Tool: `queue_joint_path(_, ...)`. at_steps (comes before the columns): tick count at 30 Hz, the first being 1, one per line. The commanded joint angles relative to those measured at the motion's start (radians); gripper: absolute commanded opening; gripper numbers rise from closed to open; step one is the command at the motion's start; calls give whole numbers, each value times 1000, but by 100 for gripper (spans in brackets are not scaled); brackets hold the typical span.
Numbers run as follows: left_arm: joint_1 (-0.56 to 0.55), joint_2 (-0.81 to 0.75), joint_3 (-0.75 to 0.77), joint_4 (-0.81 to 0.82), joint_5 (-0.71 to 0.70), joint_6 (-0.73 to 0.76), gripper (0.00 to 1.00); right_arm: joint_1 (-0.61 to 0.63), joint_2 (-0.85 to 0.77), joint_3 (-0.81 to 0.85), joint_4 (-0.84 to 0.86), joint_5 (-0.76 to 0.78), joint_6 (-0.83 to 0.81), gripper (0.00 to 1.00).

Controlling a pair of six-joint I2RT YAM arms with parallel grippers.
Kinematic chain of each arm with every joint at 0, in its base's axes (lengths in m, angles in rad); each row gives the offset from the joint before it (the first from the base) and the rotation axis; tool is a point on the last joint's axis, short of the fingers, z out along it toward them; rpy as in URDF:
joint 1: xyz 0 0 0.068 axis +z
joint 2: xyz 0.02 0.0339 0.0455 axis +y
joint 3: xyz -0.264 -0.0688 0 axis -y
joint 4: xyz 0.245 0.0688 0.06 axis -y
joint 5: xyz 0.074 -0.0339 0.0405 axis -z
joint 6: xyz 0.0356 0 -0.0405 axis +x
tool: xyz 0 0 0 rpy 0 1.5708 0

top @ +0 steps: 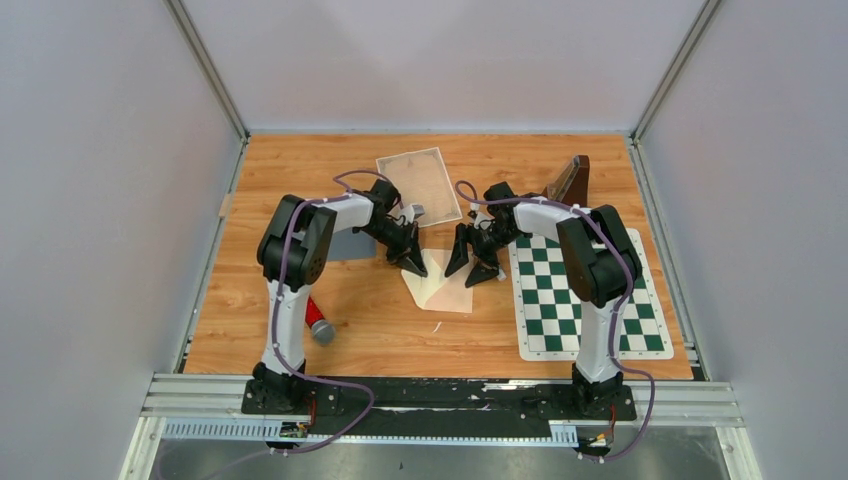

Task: Place the letter into the envelope and seal it
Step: Place the letter in the envelope.

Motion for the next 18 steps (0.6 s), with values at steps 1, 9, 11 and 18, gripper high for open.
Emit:
queue_joint_path(1, -11, 32, 55, 20, -17, -6, 0, 17, 67, -28, 9, 56, -11, 65)
queue_joint_path(9, -23, 58, 62, 42, -11, -42, 0, 17, 69, -25, 10, 54, -14, 65)
queue_joint_path(11, -23, 65, 57, 50, -3, -54, 0, 17, 71, -23, 9, 53, -14, 65)
queue_joint_path(18, -24, 99, 77, 40, -6, -56, 0, 17, 70, -23, 10, 55, -13, 65)
